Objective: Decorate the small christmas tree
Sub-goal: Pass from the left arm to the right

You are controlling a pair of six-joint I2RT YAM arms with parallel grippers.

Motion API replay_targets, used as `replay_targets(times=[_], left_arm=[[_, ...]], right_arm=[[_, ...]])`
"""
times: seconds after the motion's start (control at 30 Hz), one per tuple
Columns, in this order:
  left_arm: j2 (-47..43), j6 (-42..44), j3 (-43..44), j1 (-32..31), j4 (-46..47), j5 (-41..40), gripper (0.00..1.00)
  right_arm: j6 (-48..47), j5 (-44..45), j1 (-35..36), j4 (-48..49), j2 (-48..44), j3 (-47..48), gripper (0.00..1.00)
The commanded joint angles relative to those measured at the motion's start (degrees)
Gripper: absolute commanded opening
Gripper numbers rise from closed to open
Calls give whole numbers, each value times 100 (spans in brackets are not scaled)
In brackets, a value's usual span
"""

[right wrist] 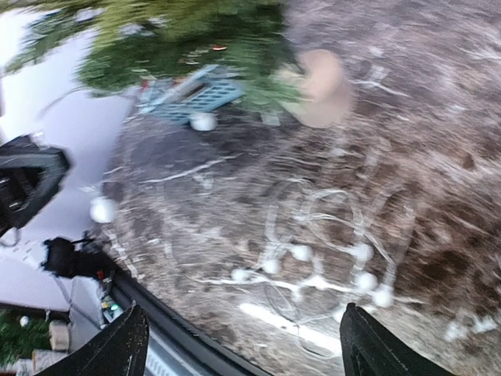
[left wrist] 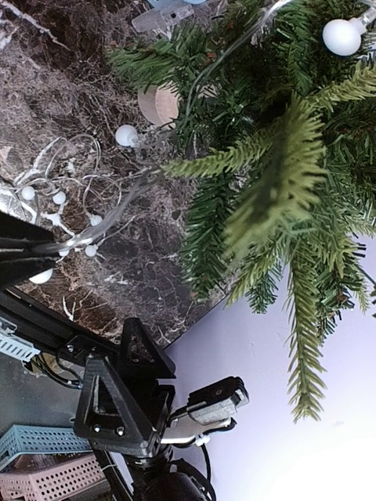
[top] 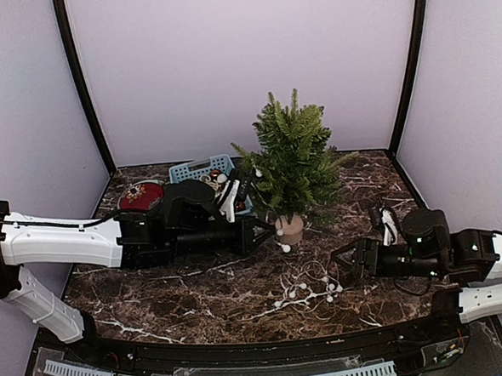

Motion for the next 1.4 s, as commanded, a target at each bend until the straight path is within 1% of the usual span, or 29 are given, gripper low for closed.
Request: replay_targets(times=[0.0, 0.1, 0.2, 0.27, 0.33, 0.43, 0.5, 0.73, 0.9, 1.0, 1.07, 1.13, 1.2, 1.23, 1.27, 1.3, 1.37], left_arm=[[-218, 32, -63, 33, 21, 88, 0], [-235, 11, -49, 35, 21, 236, 0], [-241, -16, -62, 35, 17, 276, 0], [-247, -28, -59, 35, 20, 290, 0], [-244, -37, -53, 35, 26, 306, 0], [-244, -30, -45, 39, 58, 318, 0], [-222, -16, -24, 48, 58, 339, 0], [-134, -12, 35, 59, 72, 394, 0], [-117, -62, 35, 61, 94, 439, 0], [-144, -46, 35, 66, 51, 433, 0], [-158, -22, 42, 70, -30, 387, 0], [-172, -2, 49, 78, -100, 351, 0], [-197, 6, 42, 85, -150, 337, 0], [-225, 13, 39, 86, -166, 338, 0], [-237, 22, 26, 92, -169, 335, 0], [-272, 25, -2, 94, -171, 324, 0], [-309, 41, -46, 103, -165, 301, 0]], right_arm=[[-822, -687, 179, 1649, 330, -265, 85], [-991, -463, 243, 2530, 871, -421, 81], [-916, -316, 273, 4119, 1228, -941, 79], [-851, -140, 269, 4871, 1544, -1192, 77], [-848, 72, 271, 5129, 1925, -1212, 74], [-825, 231, 277, 5591, 2475, -1262, 73], [-830, 199, 265, 5996, 2818, -1276, 73], [-912, 88, 268, 6863, 4222, -1021, 73], [-1000, 246, 271, 7090, 5067, -673, 69], [-1087, 435, 272, 7065, 5391, -437, 61], [-1136, 581, 275, 7017, 5504, -333, 50], [-1146, 705, 277, 6945, 5504, -285, 34], [-1150, 834, 315, 6765, 5311, -314, 19], [-1169, 964, 377, 6559, 5153, -321, 12], [-1204, 1127, 470, 6266, 4939, -322, 2], [-1255, 1344, 577, 5923, 4702, -311, 0], [-1354, 1732, 806, 5167, 4208, -262, 0]])
